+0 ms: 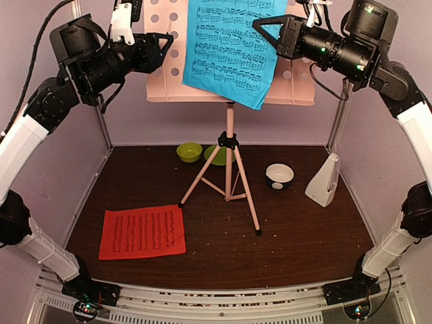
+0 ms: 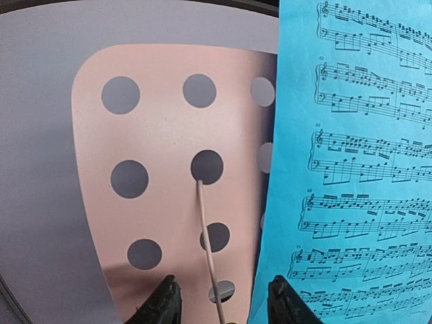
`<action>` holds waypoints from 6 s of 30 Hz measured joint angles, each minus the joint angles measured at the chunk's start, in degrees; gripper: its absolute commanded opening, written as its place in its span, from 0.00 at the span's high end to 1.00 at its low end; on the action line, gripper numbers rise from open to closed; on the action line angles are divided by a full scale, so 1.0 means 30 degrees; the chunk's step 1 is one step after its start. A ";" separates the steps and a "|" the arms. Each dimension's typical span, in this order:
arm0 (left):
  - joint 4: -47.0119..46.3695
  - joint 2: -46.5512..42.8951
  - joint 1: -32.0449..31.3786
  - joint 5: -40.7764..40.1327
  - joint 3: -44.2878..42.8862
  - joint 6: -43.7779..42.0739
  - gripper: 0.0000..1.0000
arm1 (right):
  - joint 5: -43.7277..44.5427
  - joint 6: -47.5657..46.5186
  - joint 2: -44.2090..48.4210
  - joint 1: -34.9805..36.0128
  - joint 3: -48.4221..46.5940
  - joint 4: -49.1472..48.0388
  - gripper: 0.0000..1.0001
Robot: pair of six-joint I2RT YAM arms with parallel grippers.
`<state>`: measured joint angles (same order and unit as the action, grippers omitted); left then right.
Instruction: Set up the instrument practice props
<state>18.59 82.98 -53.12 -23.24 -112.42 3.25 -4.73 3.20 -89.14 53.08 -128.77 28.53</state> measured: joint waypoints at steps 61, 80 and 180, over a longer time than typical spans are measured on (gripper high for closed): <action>-0.6062 -0.1013 0.2856 1.0098 0.4874 -0.2084 1.00 | -0.3162 -0.5100 -0.3949 -0.1421 -0.1654 -0.3016 0.99; -0.6346 -0.0838 0.2856 1.0411 0.4874 -0.2288 1.00 | -0.3432 -0.5187 -0.4969 -0.1421 -0.2353 -0.4153 0.69; -0.2987 -0.4131 0.3606 0.7788 0.5268 -0.0364 0.02 | 0.0627 -0.4903 -0.0801 -0.1450 0.2397 -0.6754 0.07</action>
<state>9.63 70.59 -42.30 0.12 -96.62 2.15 -2.85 -11.51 -91.55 48.73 -121.58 8.27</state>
